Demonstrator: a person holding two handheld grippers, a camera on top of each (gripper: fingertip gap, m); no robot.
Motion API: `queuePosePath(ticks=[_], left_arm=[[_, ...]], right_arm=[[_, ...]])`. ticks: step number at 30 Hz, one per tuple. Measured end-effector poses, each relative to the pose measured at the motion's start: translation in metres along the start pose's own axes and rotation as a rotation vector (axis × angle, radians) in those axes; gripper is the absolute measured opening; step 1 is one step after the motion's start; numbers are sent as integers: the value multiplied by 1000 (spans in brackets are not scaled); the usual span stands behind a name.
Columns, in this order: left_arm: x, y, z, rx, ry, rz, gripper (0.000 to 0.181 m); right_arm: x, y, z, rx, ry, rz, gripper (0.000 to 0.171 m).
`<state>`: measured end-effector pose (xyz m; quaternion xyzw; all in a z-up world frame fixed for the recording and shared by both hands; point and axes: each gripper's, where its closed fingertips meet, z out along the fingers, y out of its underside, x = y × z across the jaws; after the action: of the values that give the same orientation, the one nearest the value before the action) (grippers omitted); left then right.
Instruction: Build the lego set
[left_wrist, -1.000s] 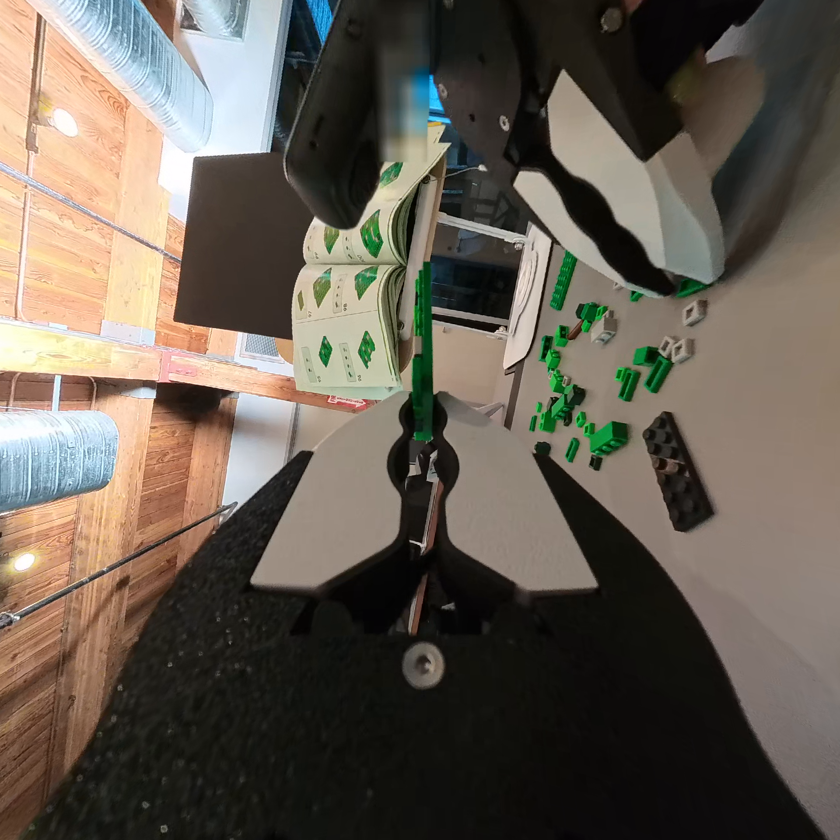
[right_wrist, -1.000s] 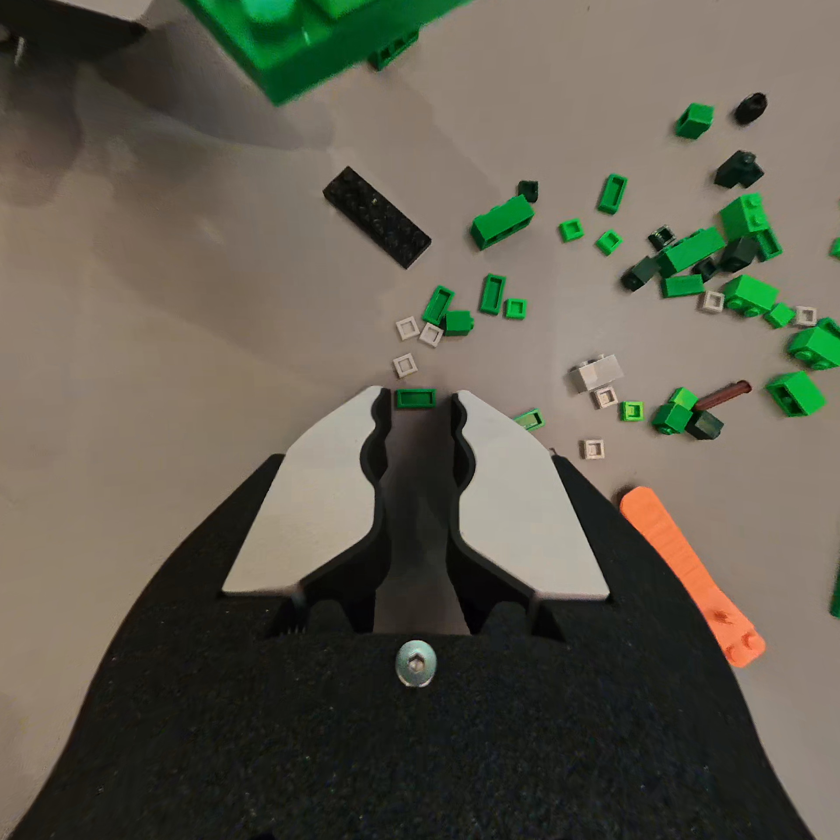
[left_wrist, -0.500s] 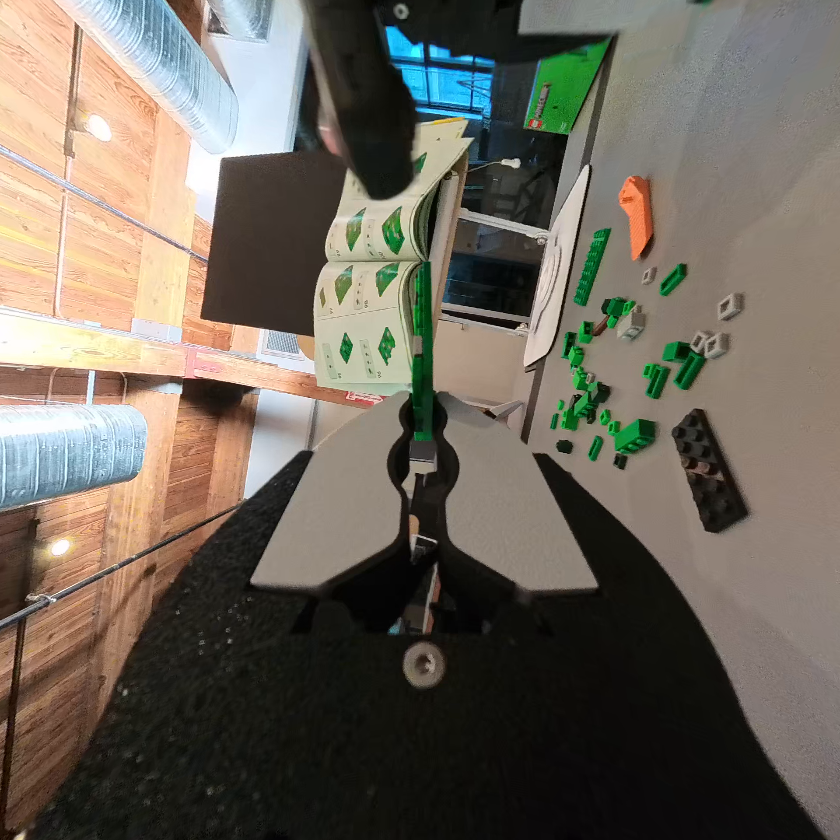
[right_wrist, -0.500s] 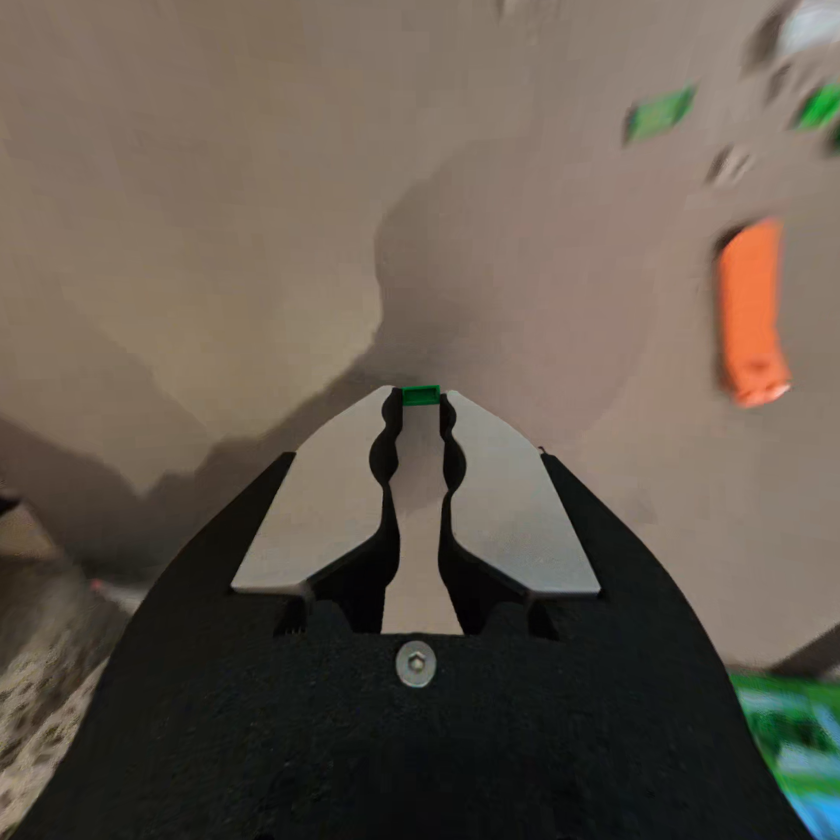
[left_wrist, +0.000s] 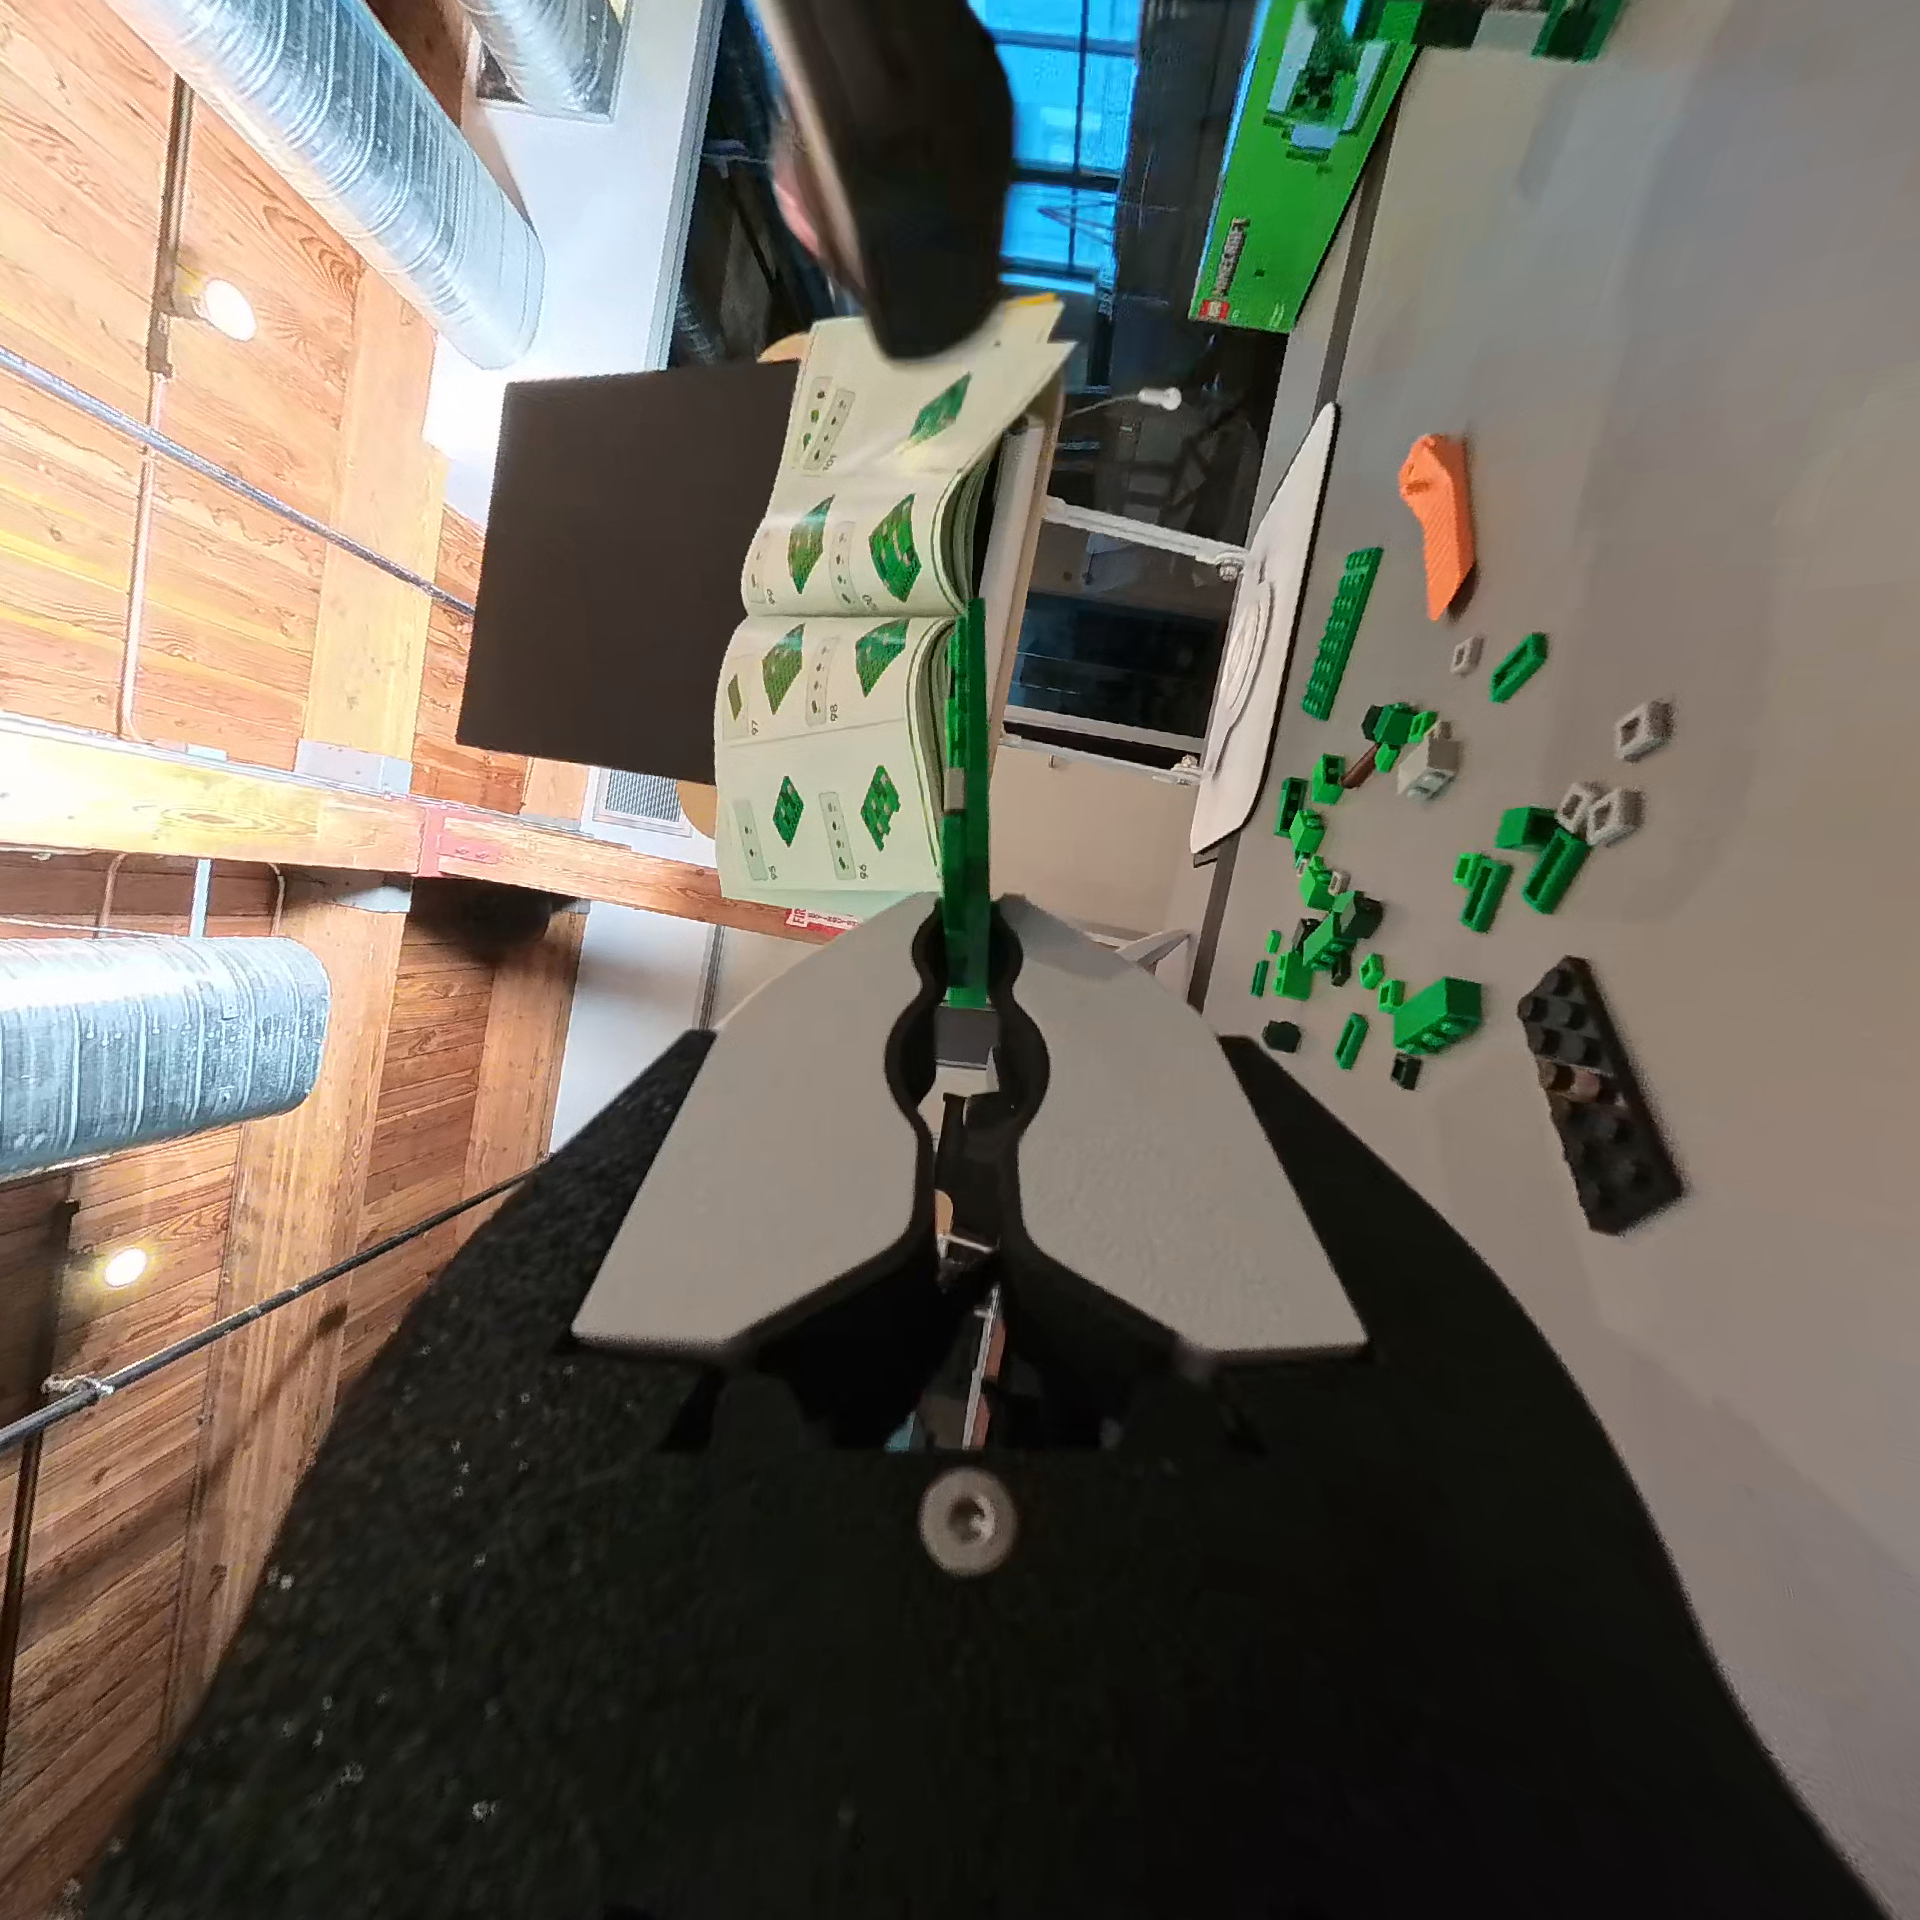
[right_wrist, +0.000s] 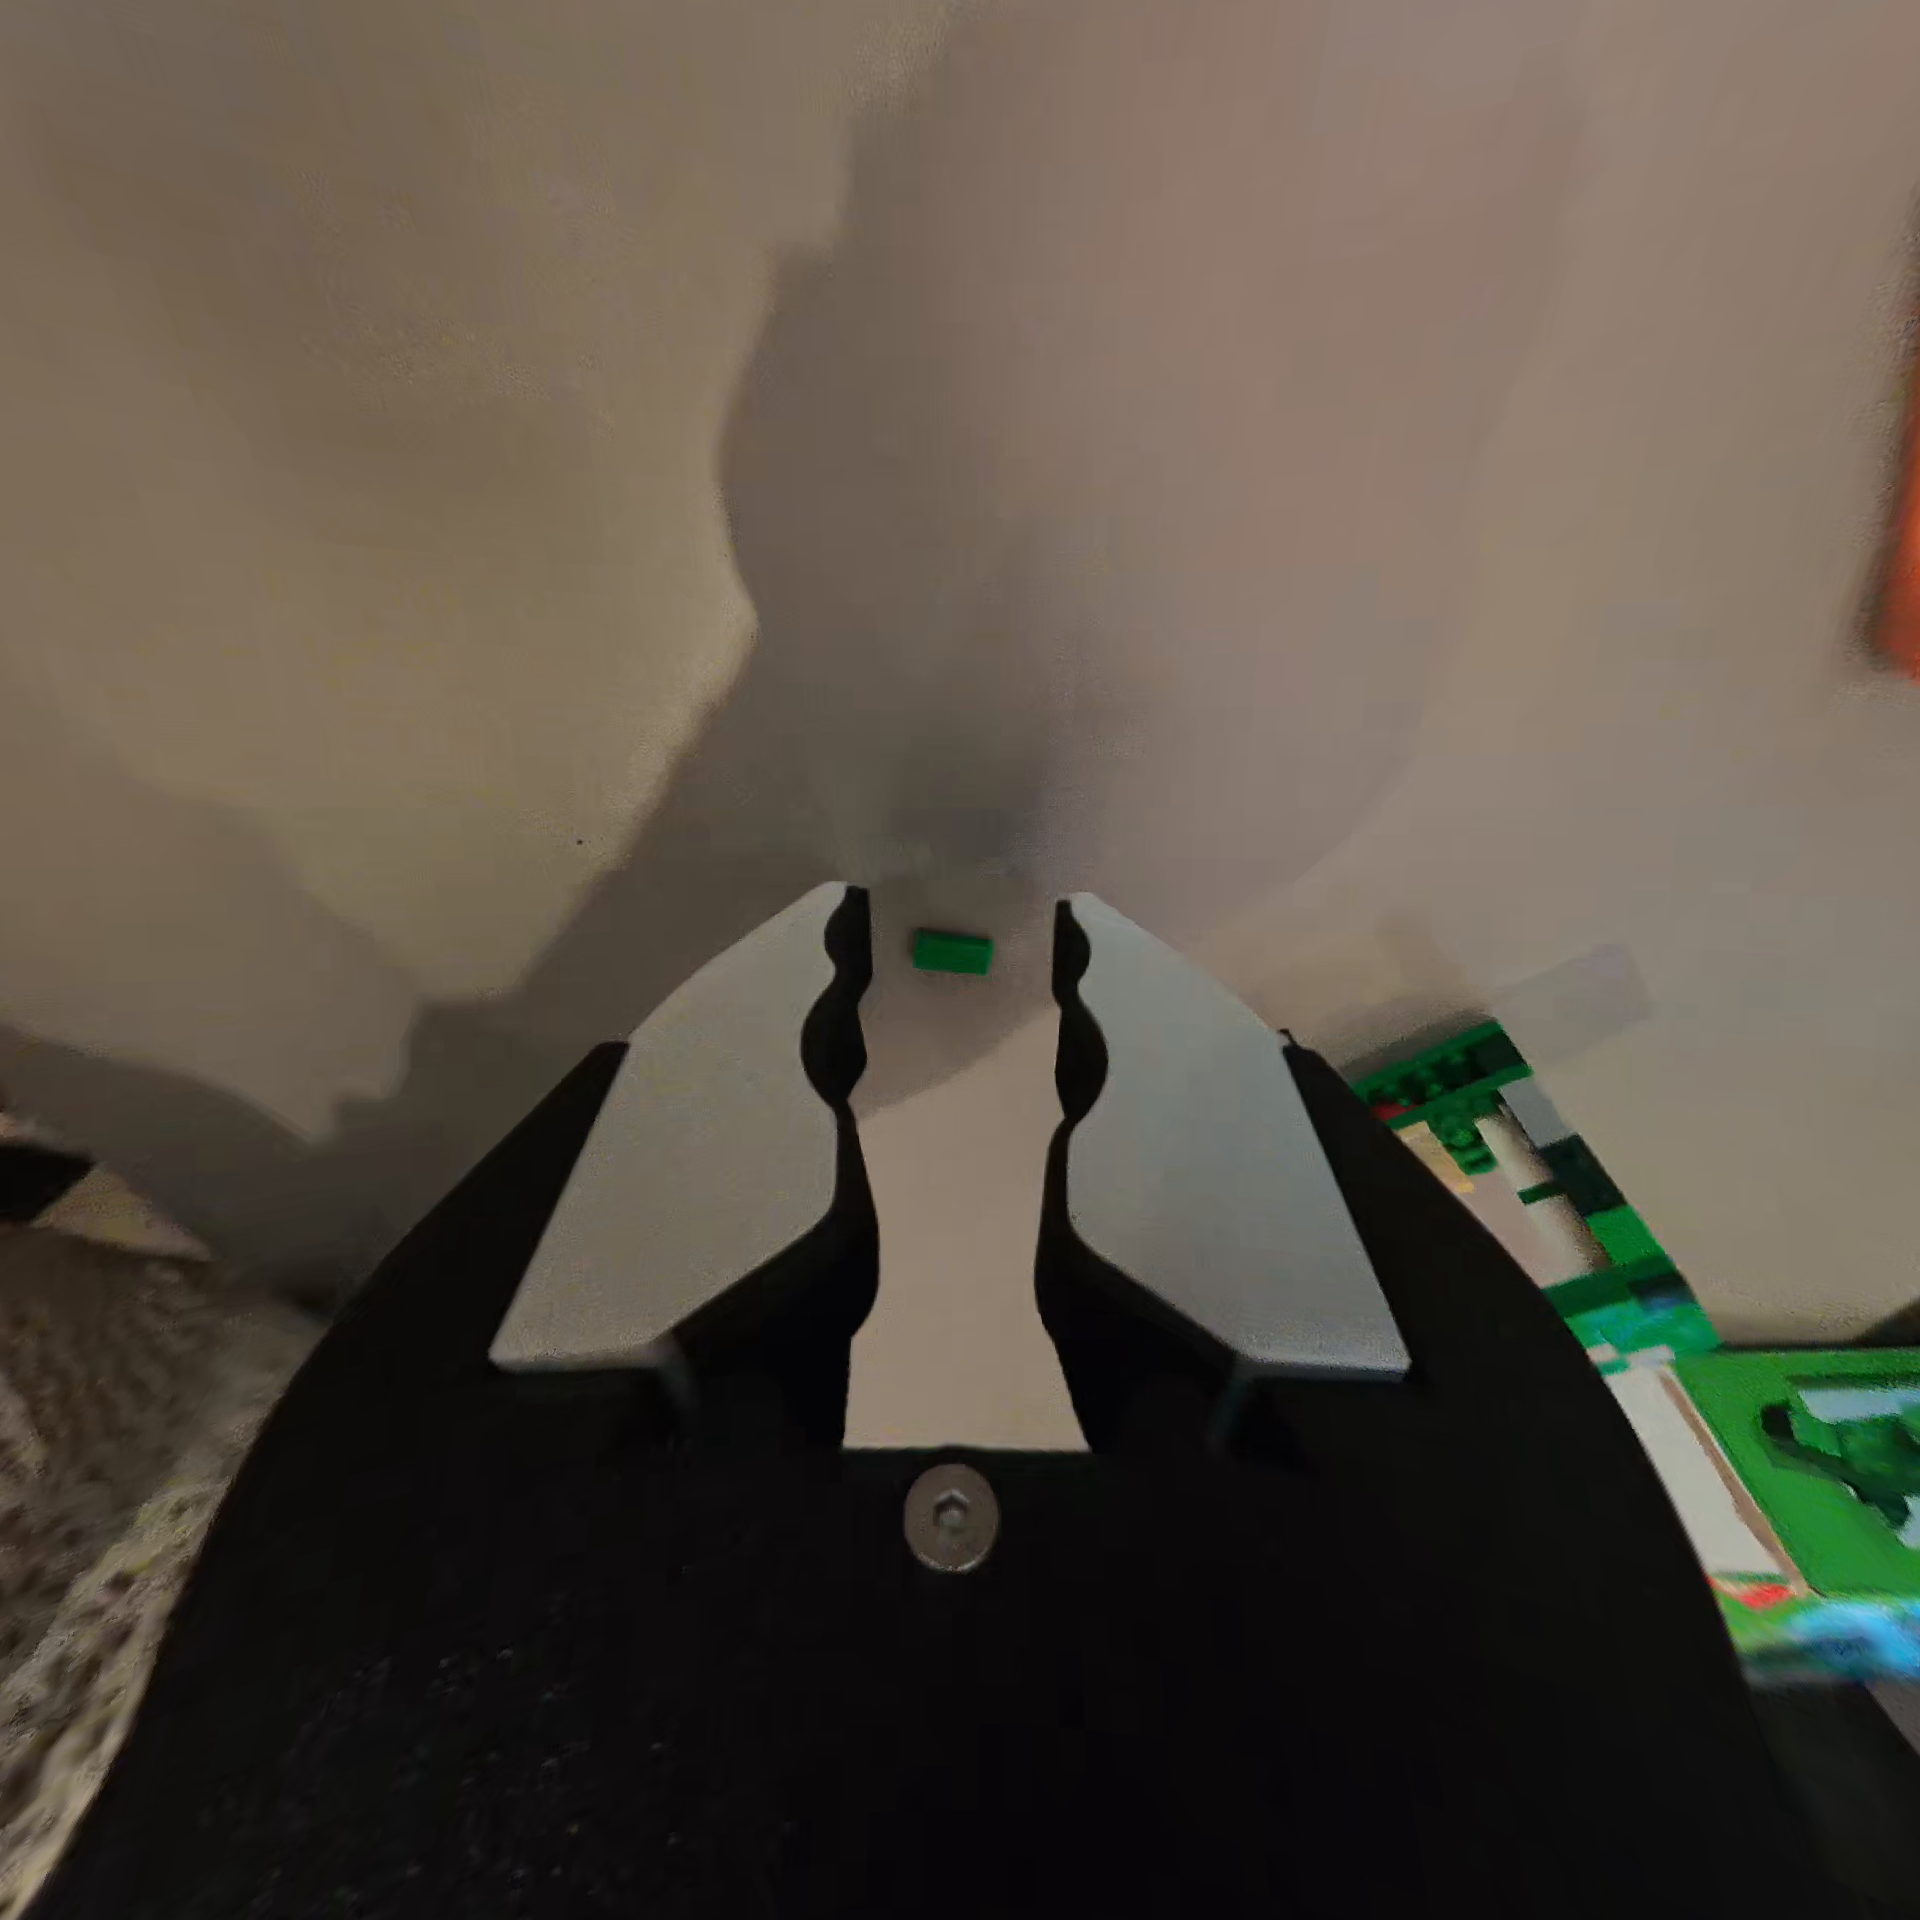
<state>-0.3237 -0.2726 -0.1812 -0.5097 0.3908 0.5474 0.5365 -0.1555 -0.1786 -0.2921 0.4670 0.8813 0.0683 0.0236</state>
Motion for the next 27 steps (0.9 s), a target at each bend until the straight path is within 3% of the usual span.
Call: queuePosePath(ticks=[8, 12, 19, 24, 27], left_arm=[[17, -27, 0, 87, 90, -20, 6], [29, -54, -4, 192, 148, -39, 6], [42, -71, -8, 238, 199, -21, 6], [44, -69, -5, 164, 209, -9, 6], [46, -77, -6, 174, 211, 12, 6]], right_arm=[[-11, 11, -3, 583, 140, 94, 28], [-10, 12, -5, 802, 88, 199, 27], [0, 23, 8, 778, 70, 267, 24], [10, 35, 3, 774, 98, 715, 18], [-2, 30, 5, 806, 96, 825, 15]])
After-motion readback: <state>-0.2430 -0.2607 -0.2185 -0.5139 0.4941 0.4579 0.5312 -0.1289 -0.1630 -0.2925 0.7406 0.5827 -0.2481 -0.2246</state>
